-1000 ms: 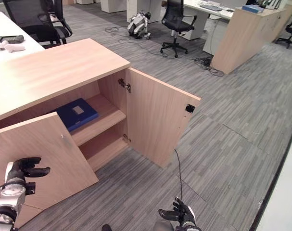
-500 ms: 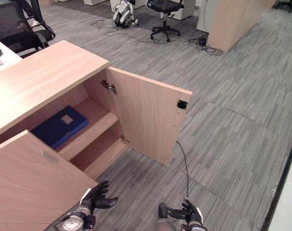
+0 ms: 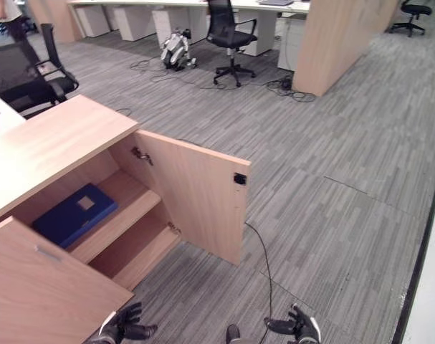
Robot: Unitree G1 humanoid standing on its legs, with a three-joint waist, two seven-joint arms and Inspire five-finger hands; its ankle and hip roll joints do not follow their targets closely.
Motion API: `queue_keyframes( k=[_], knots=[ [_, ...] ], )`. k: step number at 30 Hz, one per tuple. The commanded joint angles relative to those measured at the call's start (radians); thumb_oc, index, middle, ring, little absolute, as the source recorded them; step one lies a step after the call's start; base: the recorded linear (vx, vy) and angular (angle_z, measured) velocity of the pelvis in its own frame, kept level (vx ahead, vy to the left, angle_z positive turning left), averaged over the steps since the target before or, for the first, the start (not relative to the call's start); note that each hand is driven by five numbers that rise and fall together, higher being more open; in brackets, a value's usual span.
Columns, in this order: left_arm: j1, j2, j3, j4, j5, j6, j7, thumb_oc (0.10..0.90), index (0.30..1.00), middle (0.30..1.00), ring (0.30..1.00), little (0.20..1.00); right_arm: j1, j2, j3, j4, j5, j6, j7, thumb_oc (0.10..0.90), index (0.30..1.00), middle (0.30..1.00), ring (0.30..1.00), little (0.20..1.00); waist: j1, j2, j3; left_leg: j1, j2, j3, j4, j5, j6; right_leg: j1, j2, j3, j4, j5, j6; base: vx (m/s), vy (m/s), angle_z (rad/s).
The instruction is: Put the empty folder in the office cabinet
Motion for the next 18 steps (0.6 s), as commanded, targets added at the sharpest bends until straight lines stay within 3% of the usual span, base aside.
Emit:
queue_keyframes(
  k=[1,4,8,18],
  knots=[
    [-0.056,0.028,0.001,-0.064,0.063,-0.058,0.019,0.8,0.9,0.9,0.9,0.9,-0.055,-0.046,-0.011,-0.066,-0.006,-0.052,-0.021,0.8,0.9,0.9,0.9,0.9,0.041,0.017,0.024,0.066,-0.022,0.036,-0.184,-0.108,0.031,0.091,-0.077,0.069,-0.027,-0.016,0.138,0.18,0.064,-0.1],
    [-0.047,0.035,-0.031,-0.082,0.074,-0.064,-0.005,0.8,0.9,0.9,0.9,0.9,-0.107,-0.068,-0.039,-0.058,0.046,-0.062,-0.032,0.8,0.9,0.9,0.9,0.9,0.053,0.017,0.02,0.085,-0.043,0.019,-0.271,-0.11,0.022,0.116,-0.075,0.064,-0.029,-0.031,0.144,0.14,0.028,0.06],
    [-0.021,0.065,-0.043,-0.103,0.103,-0.064,-0.025,0.8,0.9,0.9,0.9,0.9,-0.222,-0.124,-0.066,-0.125,0.086,-0.091,-0.054,0.8,0.9,0.9,0.9,0.9,0.066,0.028,-0.019,0.186,-0.058,0.04,-0.378,-0.118,0.033,0.135,-0.067,0.034,-0.027,-0.03,0.15,0.1,0.018,-0.3],
    [-0.024,0.112,-0.079,-0.104,0.101,-0.059,-0.045,0.8,0.9,0.9,0.9,0.9,-0.505,-0.223,0.017,-0.151,0.078,-0.098,-0.079,0.8,0.9,0.9,0.9,0.9,0.115,0.005,-0.049,0.242,-0.08,0.028,-0.44,-0.132,0.052,0.161,-0.076,0.014,-0.023,-0.032,0.165,0.05,0.047,0.11]
  ],
)
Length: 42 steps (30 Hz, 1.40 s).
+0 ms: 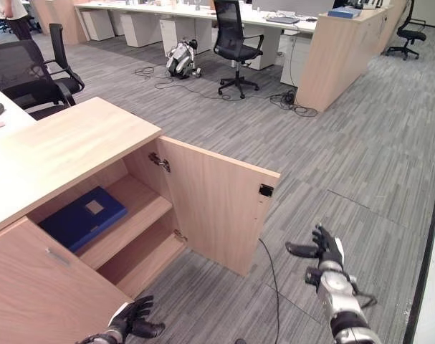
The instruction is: Put the empty folder in the office cabinet
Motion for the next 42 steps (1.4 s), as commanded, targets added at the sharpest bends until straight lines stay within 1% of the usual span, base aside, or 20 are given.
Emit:
queue_keyframes(
  k=[1,4,8,19,21,23,26,27,30,31,32,33,34,35,36,37,38,39,40,42],
  knots=[
    [-0.057,0.037,-0.003,-0.011,0.022,-0.046,-0.019,0.8,0.9,0.9,0.9,0.9,-0.157,-0.055,0.039,-0.025,0.017,-0.083,-0.011,0.8,0.9,0.9,0.9,0.9,0.048,-0.025,-0.007,0.053,0.069,-0.003,0.014,-0.046,-0.086,0.065,-0.032,0.031,0.018,-0.127,0.085,0.02,0.056,0.13],
    [-0.053,0.038,-0.009,0.006,0.027,-0.041,-0.017,0.8,0.9,0.9,0.9,0.9,-0.239,-0.037,0.09,-0.06,0.012,-0.087,-0.013,0.8,0.9,0.9,0.9,0.9,0.063,-0.034,-0.012,0.054,0.062,-0.01,0.01,-0.053,-0.079,0.065,-0.038,0.027,0.02,-0.124,0.088,0.02,0.049,0.11],
    [-0.042,0.038,-0.011,0.004,0.027,-0.034,-0.015,0.8,0.9,0.9,0.9,0.9,-0.293,-0.004,0.126,-0.081,0.013,-0.084,-0.012,0.8,0.9,0.9,0.9,0.9,0.08,-0.041,-0.011,0.052,0.058,-0.021,0.008,-0.057,-0.073,0.064,-0.042,0.024,0.023,-0.123,0.089,0.0,0.04,0.06],
    [0.029,0.076,-0.002,-0.168,-0.009,-0.013,-0.029,0.8,0.9,0.9,0.9,0.9,-0.324,0.093,0.202,-0.104,0.001,-0.06,0.007,0.8,0.9,0.9,0.9,0.9,0.123,-0.046,-0.006,0.04,0.059,-0.053,0.003,-0.051,-0.069,0.065,-0.042,-0.004,0.022,-0.122,0.087,0.0,0.004,0.0],
    [0.053,0.09,0.026,-0.269,-0.032,0.0,-0.032,0.8,0.9,0.9,0.9,0.9,-0.286,0.117,0.225,-0.167,-0.011,-0.057,0.018,0.8,0.9,0.9,0.9,0.9,0.136,-0.043,-0.002,0.033,0.061,-0.069,0.003,-0.043,-0.072,0.066,-0.039,-0.017,0.019,-0.122,0.085,-0.05,-0.035,0.07],
    [0.068,0.098,0.038,-0.317,-0.035,0.009,-0.038,0.8,0.9,0.9,0.9,0.9,-0.263,0.12,0.228,-0.2,-0.018,-0.054,0.023,0.8,0.9,0.9,0.9,0.9,0.137,-0.043,-0.002,0.029,0.062,-0.077,0.003,-0.041,-0.073,0.068,-0.039,-0.023,0.019,-0.123,0.084,-0.02,-0.03,0.14],
    [0.106,0.117,0.09,-0.453,-0.048,0.027,-0.05,0.8,0.9,0.9,0.9,0.9,-0.179,0.128,0.227,-0.319,-0.045,-0.052,0.043,0.8,0.9,0.9,0.9,0.9,0.154,-0.039,0.009,0.013,0.063,-0.102,0.006,-0.033,-0.076,0.069,-0.04,-0.04,0.019,-0.125,0.082,-0.06,-0.071,0.25],
    [0.134,0.116,0.15,-0.498,-0.053,0.028,-0.052,0.8,0.9,0.9,0.9,0.9,-0.072,0.131,0.24,-0.464,-0.077,-0.046,0.096,0.8,0.9,0.9,0.9,0.9,0.188,-0.037,0.032,-0.033,0.058,-0.161,0.011,-0.01,-0.088,0.061,-0.046,-0.076,0.017,-0.124,0.083,-0.12,-0.093,0.32],
    [0.136,0.114,0.156,-0.499,-0.048,0.028,-0.05,0.8,0.9,0.9,0.9,0.9,-0.029,0.12,0.239,-0.514,-0.089,-0.045,0.11,0.8,0.9,0.9,0.9,0.9,0.19,-0.037,0.036,-0.053,0.057,-0.185,0.015,-0.006,-0.093,0.059,-0.052,-0.097,0.018,-0.125,0.083,-0.11,-0.053,0.53],
    [0.107,0.098,0.16,-0.449,-0.029,0.022,-0.039,0.8,0.9,0.9,0.9,0.9,0.046,0.088,0.241,-0.595,-0.11,-0.06,0.151,0.8,0.9,0.9,0.9,0.9,0.2,-0.04,0.064,-0.122,0.06,-0.198,0.062,0.001,-0.113,0.06,-0.079,-0.169,0.019,-0.129,0.088,-0.23,0.006,0.52],
    [0.08,0.087,0.15,-0.412,-0.013,0.013,-0.051,0.8,0.9,0.9,0.9,0.9,0.1,0.07,0.247,-0.663,-0.124,-0.065,0.176,0.8,0.9,0.9,0.9,0.9,0.183,-0.048,0.075,-0.162,0.081,-0.129,0.112,0.003,-0.117,0.054,-0.104,-0.226,0.022,-0.127,0.091,-0.32,0.078,0.97],
    [0.038,0.057,0.137,-0.335,0.037,0.019,-0.041,0.8,0.9,0.9,0.9,0.9,0.123,0.035,0.293,-0.697,-0.15,-0.058,0.233,0.8,0.9,0.9,0.9,0.9,0.141,-0.062,0.07,-0.156,0.185,0.147,0.18,0.003,-0.117,0.05,-0.146,-0.342,0.031,-0.114,0.095,-0.19,0.095,1.41],
    [0.036,0.054,0.137,-0.332,0.039,0.016,-0.039,0.8,0.9,0.9,0.9,0.9,0.124,0.033,0.294,-0.698,-0.151,-0.058,0.233,0.8,0.9,0.9,0.9,0.9,0.141,-0.06,0.071,-0.155,0.187,0.148,0.185,-0.001,-0.118,0.052,-0.145,-0.341,0.031,-0.115,0.096,-0.11,0.081,2.14],
    [0.027,0.049,0.129,-0.311,0.048,0.015,-0.046,0.8,0.9,0.9,0.9,0.9,0.145,0.03,0.312,-0.715,-0.151,-0.053,0.251,0.8,0.9,0.9,0.9,0.9,0.124,-0.064,0.067,-0.141,0.225,0.246,0.216,-0.001,-0.12,0.055,-0.152,-0.372,0.033,-0.113,0.089,0.05,0.036,2.0],
    [0.029,0.049,0.123,-0.302,0.065,0.014,-0.048,0.8,0.9,0.9,0.9,0.9,0.162,0.029,0.332,-0.744,-0.142,-0.04,0.276,0.8,0.9,0.9,0.9,0.9,0.116,-0.066,0.058,-0.131,0.251,0.271,0.251,-0.008,-0.141,0.075,-0.151,-0.376,0.027,-0.126,0.09,0.06,0.06,1.5],
    [0.038,0.047,0.117,-0.293,0.084,0.014,-0.059,0.8,0.9,0.9,0.9,0.9,0.187,0.025,0.35,-0.78,-0.137,-0.028,0.306,0.8,0.9,0.9,0.9,0.9,0.113,-0.066,0.05,-0.127,0.254,0.283,0.258,-0.016,-0.143,0.09,-0.154,-0.393,0.028,-0.124,0.09,0.15,0.153,1.25],
    [0.059,0.044,0.107,-0.269,0.13,0.011,-0.07,0.8,0.9,0.9,0.9,0.9,0.184,0.029,0.386,-0.822,-0.14,-0.017,0.351,0.8,0.9,0.9,0.9,0.9,0.132,-0.057,0.029,-0.103,0.221,0.283,0.183,-0.019,-0.138,0.106,-0.16,-0.425,0.044,-0.118,0.1,0.09,0.133,1.08],
    [0.062,0.043,0.107,-0.268,0.132,0.01,-0.07,0.8,0.9,0.9,0.9,0.9,0.186,0.028,0.387,-0.823,-0.14,-0.016,0.352,0.8,0.9,0.9,0.9,0.9,0.129,-0.058,0.027,-0.1,0.216,0.281,0.175,-0.017,-0.136,0.107,-0.162,-0.428,0.045,-0.118,0.102,0.11,0.19,1.22],
    [0.066,0.045,0.104,-0.253,0.145,0.008,-0.074,0.8,0.9,0.9,0.9,0.9,0.173,0.023,0.406,-0.862,-0.154,-0.02,0.362,0.8,0.9,0.9,0.9,0.9,0.142,-0.06,0.023,-0.104,0.2,0.267,0.149,-0.016,-0.124,0.11,-0.172,-0.439,0.065,-0.12,0.107,0.04,0.147,1.03],
    [0.054,0.047,0.1,-0.202,0.169,0.009,-0.062,0.8,0.9,0.9,0.9,0.9,0.094,0.043,0.456,-0.82,-0.241,-0.021,0.342,0.8,0.9,0.9,0.9,0.9,0.171,-0.07,0.018,-0.121,0.158,0.232,0.106,-0.013,-0.102,0.1,-0.203,-0.469,0.113,-0.11,0.118,0.02,0.182,0.89]
  ],
)
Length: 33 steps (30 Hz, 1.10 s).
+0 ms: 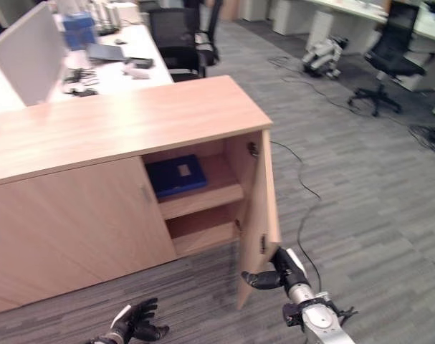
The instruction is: Put the empty folder in the office cabinet
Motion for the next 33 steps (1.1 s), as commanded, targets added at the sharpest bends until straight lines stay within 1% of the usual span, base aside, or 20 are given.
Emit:
queue_keyframes(
  k=[1,2,3,5,6,7,9,10,11,12,13,14,15,17,18,21,24,25,32,33],
  knots=[
    [-0.063,0.143,0.0,-0.03,0.052,-0.05,0.029,0.8,0.9,0.9,0.9,0.9,-0.435,0.159,0.199,-0.072,-0.146,-0.105,0.163,0.8,0.9,0.9,0.9,0.9,0.16,-0.065,0.058,0.03,-0.059,-0.094,-0.149,0.046,-0.004,0.047,-0.14,0.163,0.103,-0.071,0.076,-0.01,0.17,0.92],
    [-0.068,0.148,-0.005,-0.024,0.049,-0.048,0.041,0.8,0.9,0.9,0.9,0.9,-0.486,0.203,0.224,-0.06,-0.128,-0.108,0.147,0.8,0.9,0.9,0.9,0.9,0.182,-0.066,0.063,0.025,-0.071,-0.1,-0.158,0.043,0.006,0.037,-0.147,0.156,0.131,-0.071,0.084,0.03,0.193,1.06],
    [-0.094,0.155,-0.001,0.0,0.034,-0.042,0.067,0.8,0.9,0.9,0.9,0.9,-0.584,0.288,0.28,-0.032,-0.124,-0.111,0.123,0.8,0.9,0.9,0.9,0.9,0.21,-0.074,0.077,0.024,-0.096,-0.12,-0.173,0.029,0.029,0.002,-0.17,0.169,0.218,-0.066,0.096,0.05,0.214,1.0],
    [-0.109,0.155,0.005,0.018,0.024,-0.038,0.082,0.8,0.9,0.9,0.9,0.9,-0.658,0.336,0.314,-0.015,-0.135,-0.111,0.115,0.8,0.9,0.9,0.9,0.9,0.221,-0.081,0.091,0.027,-0.113,-0.125,-0.18,0.019,0.046,-0.024,-0.198,0.176,0.29,-0.049,0.113,0.02,0.14,1.15],
    [-0.118,0.157,0.005,0.024,0.016,-0.037,0.095,0.8,0.9,0.9,0.9,0.9,-0.71,0.373,0.335,-0.001,-0.142,-0.11,0.106,0.8,0.9,0.9,0.9,0.9,0.236,-0.075,0.105,0.022,-0.119,-0.113,-0.177,0.031,0.065,-0.048,-0.217,0.163,0.341,-0.01,0.108,-0.04,0.089,1.3],
    [-0.13,0.164,-0.001,0.024,0.01,-0.037,0.108,0.8,0.9,0.9,0.9,0.9,-0.75,0.403,0.352,0.006,-0.142,-0.113,0.095,0.8,0.9,0.9,0.9,0.9,0.246,-0.062,0.115,0.025,-0.122,-0.13,-0.181,0.03,0.071,-0.071,-0.218,0.183,0.394,0.014,0.119,0.01,0.12,0.77],
    [-0.164,0.174,-0.026,0.024,0.004,-0.035,0.134,0.8,0.9,0.9,0.9,0.9,-0.821,0.439,0.366,-0.02,-0.149,-0.118,0.064,0.8,0.9,0.9,0.9,0.9,0.251,-0.041,0.124,0.044,-0.135,-0.206,-0.21,0.03,0.08,-0.124,-0.136,0.317,0.437,-0.055,0.116,0.12,0.064,0.34],
    [-0.176,0.171,-0.041,0.031,0.007,-0.035,0.14,0.8,0.9,0.9,0.9,0.9,-0.825,0.433,0.36,-0.042,-0.14,-0.122,0.059,0.8,0.9,0.9,0.9,0.9,0.237,-0.033,0.124,0.048,-0.143,-0.244,-0.213,0.031,0.078,-0.142,-0.082,0.388,0.411,-0.112,0.105,0.09,0.0,0.27],
    [-0.178,0.17,-0.041,0.032,0.007,-0.035,0.14,0.8,0.9,0.9,0.9,0.9,-0.826,0.431,0.36,-0.043,-0.139,-0.121,0.059,0.8,0.9,0.9,0.9,0.9,0.237,-0.03,0.122,0.045,-0.139,-0.245,-0.213,0.034,0.077,-0.143,-0.077,0.386,0.407,-0.109,0.102,0.2,0.075,1.05],
    [-0.253,0.23,-0.034,0.16,-0.015,-0.039,0.106,0.8,0.9,0.9,0.9,0.9,-0.814,0.403,0.359,-0.075,-0.095,-0.137,0.068,0.8,0.9,0.9,0.9,0.9,0.192,-0.016,0.122,0.07,-0.168,-0.29,-0.221,0.024,0.074,-0.149,-0.01,0.518,0.333,-0.168,0.085,0.13,0.07,0.98],
    [-0.256,0.229,-0.034,0.162,-0.016,-0.04,0.107,0.8,0.9,0.9,0.9,0.9,-0.815,0.402,0.358,-0.075,-0.095,-0.136,0.068,0.8,0.9,0.9,0.9,0.9,0.193,-0.013,0.121,0.067,-0.165,-0.289,-0.221,0.028,0.073,-0.15,-0.005,0.517,0.326,-0.162,0.083,0.24,0.019,0.94],
    [-0.313,0.186,-0.055,0.362,0.03,-0.041,0.133,0.8,0.9,0.9,0.9,0.9,-0.767,0.389,0.346,-0.088,-0.042,-0.158,0.073,0.8,0.9,0.9,0.9,0.9,0.139,-0.028,0.114,0.086,-0.18,-0.321,-0.229,0.014,0.068,-0.156,0.003,0.597,0.234,-0.153,0.068,0.16,-0.081,0.24],
    [-0.378,0.164,-0.053,0.377,0.005,-0.033,0.147,0.8,0.9,0.9,0.9,0.9,-0.745,0.38,0.344,-0.085,-0.041,-0.164,0.067,0.8,0.9,0.9,0.9,0.9,0.12,-0.032,0.11,0.09,-0.187,-0.335,-0.232,0.011,0.068,-0.153,-0.003,0.614,0.193,-0.138,0.066,0.19,-0.101,0.41],
    [-0.462,0.123,-0.053,0.391,0.004,-0.005,0.171,0.8,0.9,0.9,0.9,0.9,-0.691,0.384,0.323,0.024,-0.066,-0.122,0.058,0.8,0.9,0.9,0.9,0.9,0.07,-0.039,0.097,0.102,-0.199,-0.356,-0.24,0.005,0.066,-0.149,-0.001,0.649,0.169,-0.114,0.072,0.08,-0.045,0.62],
    [-0.463,0.122,-0.052,0.392,0.004,-0.005,0.171,0.8,0.9,0.9,0.9,0.9,-0.692,0.385,0.324,0.026,-0.067,-0.123,0.058,0.8,0.9,0.9,0.9,0.9,0.07,-0.039,0.098,0.102,-0.198,-0.356,-0.24,0.004,0.066,-0.149,-0.001,0.649,0.169,-0.114,0.072,0.08,-0.065,0.68],
    [-0.436,0.101,-0.039,0.401,0.004,-0.01,0.171,0.8,0.9,0.9,0.9,0.9,-0.54,0.347,0.277,0.157,-0.125,-0.101,0.038,0.8,0.9,0.9,0.9,0.9,0.042,-0.049,0.076,0.122,-0.203,-0.337,-0.24,-0.006,0.064,-0.11,-0.01,0.66,0.119,-0.091,0.072,0.07,-0.059,0.1],
    [-0.364,0.073,-0.037,0.391,0.038,-0.019,0.151,0.8,0.9,0.9,0.9,0.9,-0.339,0.311,0.182,0.418,-0.256,-0.076,-0.007,0.8,0.9,0.9,0.9,0.9,0.025,-0.038,0.053,0.146,-0.201,-0.324,-0.242,-0.017,0.061,-0.059,-0.012,0.655,0.048,-0.08,0.074,0.07,-0.053,0.21],
    [-0.362,0.072,-0.038,0.39,0.038,-0.019,0.152,0.8,0.9,0.9,0.9,0.9,-0.337,0.312,0.182,0.42,-0.258,-0.078,-0.008,0.8,0.9,0.9,0.9,0.9,0.026,-0.038,0.052,0.148,-0.201,-0.324,-0.242,-0.018,0.061,-0.056,-0.011,0.655,0.045,-0.08,0.074,0.04,-0.042,0.27],
    [-0.291,0.043,-0.049,0.37,0.043,-0.025,0.135,0.8,0.9,0.9,0.9,0.9,-0.17,0.369,-0.043,0.907,-0.216,-0.052,-0.074,0.8,0.9,0.9,0.9,0.9,-0.006,-0.016,0.033,0.184,-0.188,-0.288,-0.242,-0.024,0.05,-0.018,0.005,0.665,-0.023,-0.067,0.071,0.04,-0.07,0.17],
    [-0.289,0.042,-0.05,0.365,0.04,-0.024,0.133,0.8,0.9,0.9,0.9,0.9,-0.157,0.369,-0.052,0.922,-0.217,-0.051,-0.076,0.8,0.9,0.9,0.9,0.9,-0.009,-0.014,0.032,0.187,-0.186,-0.284,-0.242,-0.024,0.048,-0.016,0.007,0.665,-0.025,-0.067,0.07,0.02,-0.083,-0.18]
  ],
)
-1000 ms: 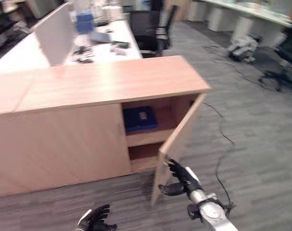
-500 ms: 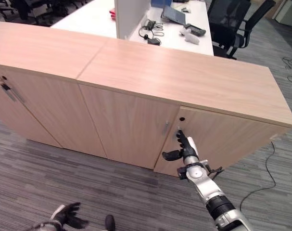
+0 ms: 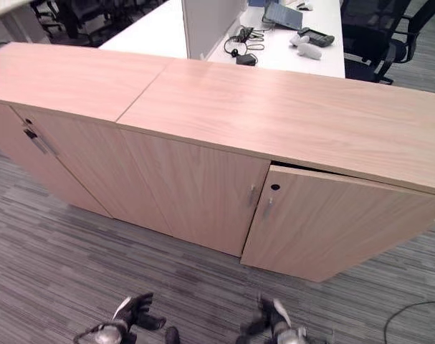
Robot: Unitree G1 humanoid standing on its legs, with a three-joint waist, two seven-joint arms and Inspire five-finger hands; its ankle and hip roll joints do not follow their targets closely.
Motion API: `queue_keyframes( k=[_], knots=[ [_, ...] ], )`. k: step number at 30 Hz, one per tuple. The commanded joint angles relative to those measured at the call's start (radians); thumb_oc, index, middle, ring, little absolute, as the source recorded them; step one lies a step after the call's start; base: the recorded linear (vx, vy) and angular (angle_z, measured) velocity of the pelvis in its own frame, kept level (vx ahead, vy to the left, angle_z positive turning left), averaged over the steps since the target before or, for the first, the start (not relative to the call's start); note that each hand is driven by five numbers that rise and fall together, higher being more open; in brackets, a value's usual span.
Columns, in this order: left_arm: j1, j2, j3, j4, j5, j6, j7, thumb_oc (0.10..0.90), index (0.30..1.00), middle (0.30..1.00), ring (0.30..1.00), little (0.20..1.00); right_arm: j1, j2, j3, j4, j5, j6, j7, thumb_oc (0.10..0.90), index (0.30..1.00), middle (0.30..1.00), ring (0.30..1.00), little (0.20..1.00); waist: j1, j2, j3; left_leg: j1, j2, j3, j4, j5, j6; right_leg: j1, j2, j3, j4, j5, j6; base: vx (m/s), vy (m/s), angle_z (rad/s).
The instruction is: Put the empty folder in the office cabinet
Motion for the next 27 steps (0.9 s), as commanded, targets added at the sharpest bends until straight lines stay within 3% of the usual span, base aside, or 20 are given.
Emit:
queue_keyframes(
  k=[1,13,27],
  knots=[
    [-0.078,0.048,-0.045,0.016,0.004,-0.043,0.001,0.8,0.9,0.9,0.9,0.9,-0.024,0.027,0.039,-0.038,-0.005,-0.036,-0.03,0.8,0.9,0.9,0.9,0.9,0.034,-0.045,-0.04,0.099,-0.012,0.08,-0.001,-0.112,-0.018,-0.021,-0.073,0.068,0.014,-0.019,0.104,0.01,-0.032,-0.19],
    [-0.077,0.008,-0.068,0.016,-0.012,-0.044,-0.007,0.8,0.9,0.9,0.9,0.9,0.012,0.023,-0.014,0.044,0.03,-0.043,-0.036,0.8,0.9,0.9,0.9,0.9,-0.01,-0.022,-0.04,0.122,0.012,0.109,-0.001,-0.103,-0.03,-0.018,-0.048,0.09,0.012,-0.028,0.089,0.0,-0.04,-0.14],
    [-0.062,-0.017,-0.071,0.055,-0.019,-0.043,-0.01,0.8,0.9,0.9,0.9,0.9,-0.002,0.026,-0.037,0.075,0.072,-0.048,-0.043,0.8,0.9,0.9,0.9,0.9,-0.011,-0.024,-0.048,0.14,0.02,0.112,-0.001,-0.108,-0.036,0.002,-0.037,0.082,0.011,-0.039,0.08,0.01,-0.004,-0.02]
  ],
)
